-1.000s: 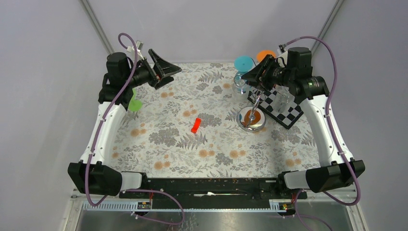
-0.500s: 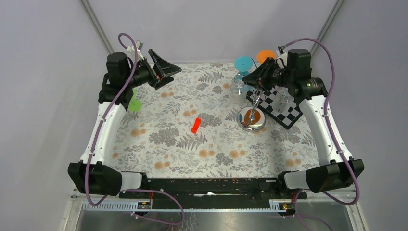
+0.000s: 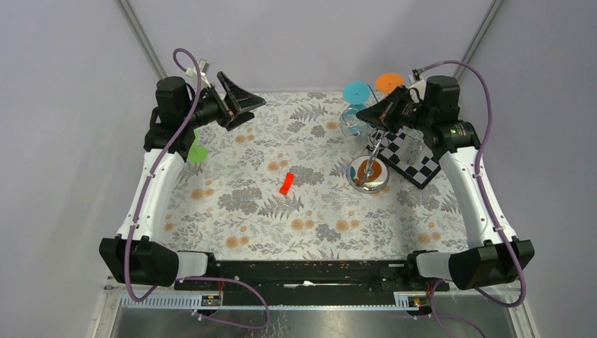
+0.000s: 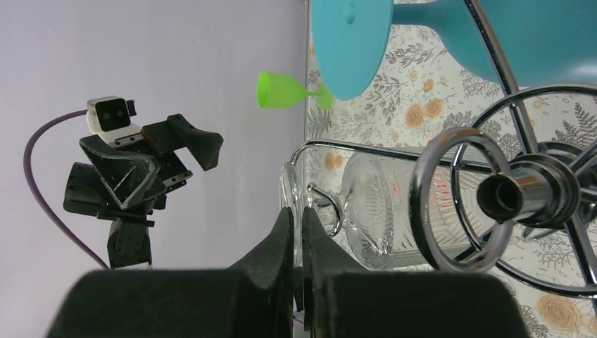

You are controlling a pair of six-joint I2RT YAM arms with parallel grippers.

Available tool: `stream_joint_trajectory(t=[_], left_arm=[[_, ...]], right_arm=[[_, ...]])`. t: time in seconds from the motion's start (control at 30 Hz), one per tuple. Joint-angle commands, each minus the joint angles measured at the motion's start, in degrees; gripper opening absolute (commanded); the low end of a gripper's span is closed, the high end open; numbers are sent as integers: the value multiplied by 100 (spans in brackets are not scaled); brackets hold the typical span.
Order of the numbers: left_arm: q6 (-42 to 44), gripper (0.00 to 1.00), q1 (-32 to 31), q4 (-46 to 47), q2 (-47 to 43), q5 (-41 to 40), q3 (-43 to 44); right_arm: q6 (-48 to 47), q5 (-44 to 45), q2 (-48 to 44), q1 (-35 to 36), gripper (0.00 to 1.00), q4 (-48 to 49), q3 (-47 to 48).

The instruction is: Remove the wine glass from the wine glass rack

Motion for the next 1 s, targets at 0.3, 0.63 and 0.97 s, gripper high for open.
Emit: stream_joint_trajectory(t=[0.3,0.63,0.97], left_arm=[[-30,99,-12,199,-94,-42,247],[-65,99,-12,211,-50,-28,270],[-66,99,-12,280,-32,-31,295]], right_arm=[[345,-89,-371,-164,0,550,-111],[982,-409,-402,-171,0,1290,-490],[1373,-442,-616,-173,0,1832,-755]])
